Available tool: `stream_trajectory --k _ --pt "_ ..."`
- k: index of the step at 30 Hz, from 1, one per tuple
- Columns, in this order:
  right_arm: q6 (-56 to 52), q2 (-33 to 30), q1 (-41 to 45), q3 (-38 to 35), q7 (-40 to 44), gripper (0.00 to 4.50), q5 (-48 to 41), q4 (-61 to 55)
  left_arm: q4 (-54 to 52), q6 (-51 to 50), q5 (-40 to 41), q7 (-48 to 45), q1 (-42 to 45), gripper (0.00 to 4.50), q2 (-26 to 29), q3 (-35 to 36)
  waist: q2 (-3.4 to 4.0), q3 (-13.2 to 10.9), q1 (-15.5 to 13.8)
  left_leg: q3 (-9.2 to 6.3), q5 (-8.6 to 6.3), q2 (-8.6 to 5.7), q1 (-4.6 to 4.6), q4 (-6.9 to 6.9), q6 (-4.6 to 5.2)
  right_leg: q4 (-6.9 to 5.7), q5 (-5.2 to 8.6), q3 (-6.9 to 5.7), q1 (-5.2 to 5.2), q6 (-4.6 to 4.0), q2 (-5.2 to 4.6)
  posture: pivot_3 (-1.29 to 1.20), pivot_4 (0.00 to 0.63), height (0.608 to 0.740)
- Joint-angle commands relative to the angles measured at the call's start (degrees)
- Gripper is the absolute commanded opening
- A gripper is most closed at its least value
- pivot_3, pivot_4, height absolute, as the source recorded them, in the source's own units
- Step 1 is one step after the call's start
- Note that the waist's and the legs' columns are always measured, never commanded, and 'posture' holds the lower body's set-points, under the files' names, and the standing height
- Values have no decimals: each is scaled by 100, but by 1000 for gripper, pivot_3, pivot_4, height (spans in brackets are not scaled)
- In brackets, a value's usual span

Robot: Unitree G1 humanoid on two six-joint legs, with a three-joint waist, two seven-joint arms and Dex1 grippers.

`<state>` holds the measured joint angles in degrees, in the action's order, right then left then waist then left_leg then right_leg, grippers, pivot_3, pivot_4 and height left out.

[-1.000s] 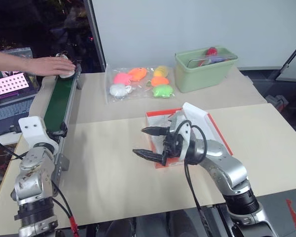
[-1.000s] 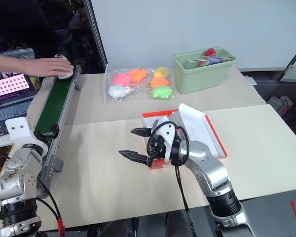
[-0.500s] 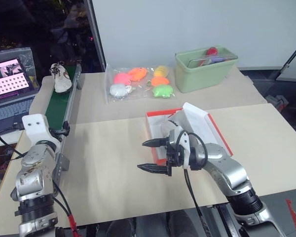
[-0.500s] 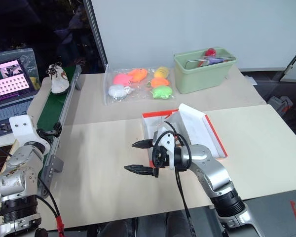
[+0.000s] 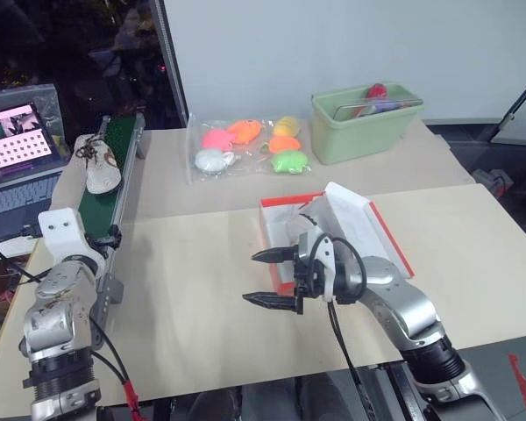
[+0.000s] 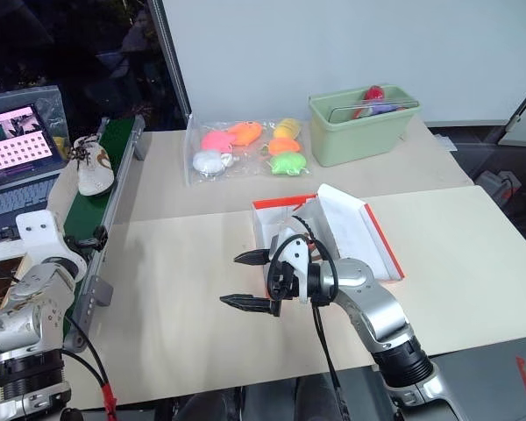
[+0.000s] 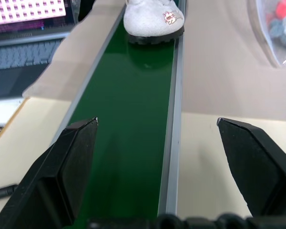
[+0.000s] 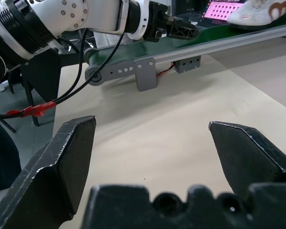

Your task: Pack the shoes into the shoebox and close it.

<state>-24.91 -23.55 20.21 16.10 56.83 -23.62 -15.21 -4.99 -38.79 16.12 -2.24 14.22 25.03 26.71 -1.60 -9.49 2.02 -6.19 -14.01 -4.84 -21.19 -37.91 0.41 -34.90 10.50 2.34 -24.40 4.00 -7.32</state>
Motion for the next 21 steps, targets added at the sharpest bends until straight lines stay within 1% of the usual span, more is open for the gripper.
stream_trajectory --k 1,9,16,21 --pt "97 0 16 -32 -19 4478 0 -115 0 -84 10 51 201 4282 168 161 0 0 -5 0 0 0 0 0 0 0 0 0 0 0 0 0 150 740" --pt "93 20 7 -60 -83 4478 19 -123 133 -40 -29 71 352 4282 256 188 -1 -1 -4 0 -2 0 0 0 -1 0 0 0 -1 0 0 0 150 740" --pt "45 21 8 -105 -154 4478 -21 -172 397 72 -153 165 318 4282 325 250 -1 -1 -1 0 -2 0 0 0 -2 0 1 0 -1 1 0 0 150 740" --pt "-50 8 48 -162 -230 4478 -111 -290 677 -247 -160 186 253 4282 276 116 -1 -1 -6 0 -2 0 0 0 -2 0 0 0 -1 1 0 0 150 740"
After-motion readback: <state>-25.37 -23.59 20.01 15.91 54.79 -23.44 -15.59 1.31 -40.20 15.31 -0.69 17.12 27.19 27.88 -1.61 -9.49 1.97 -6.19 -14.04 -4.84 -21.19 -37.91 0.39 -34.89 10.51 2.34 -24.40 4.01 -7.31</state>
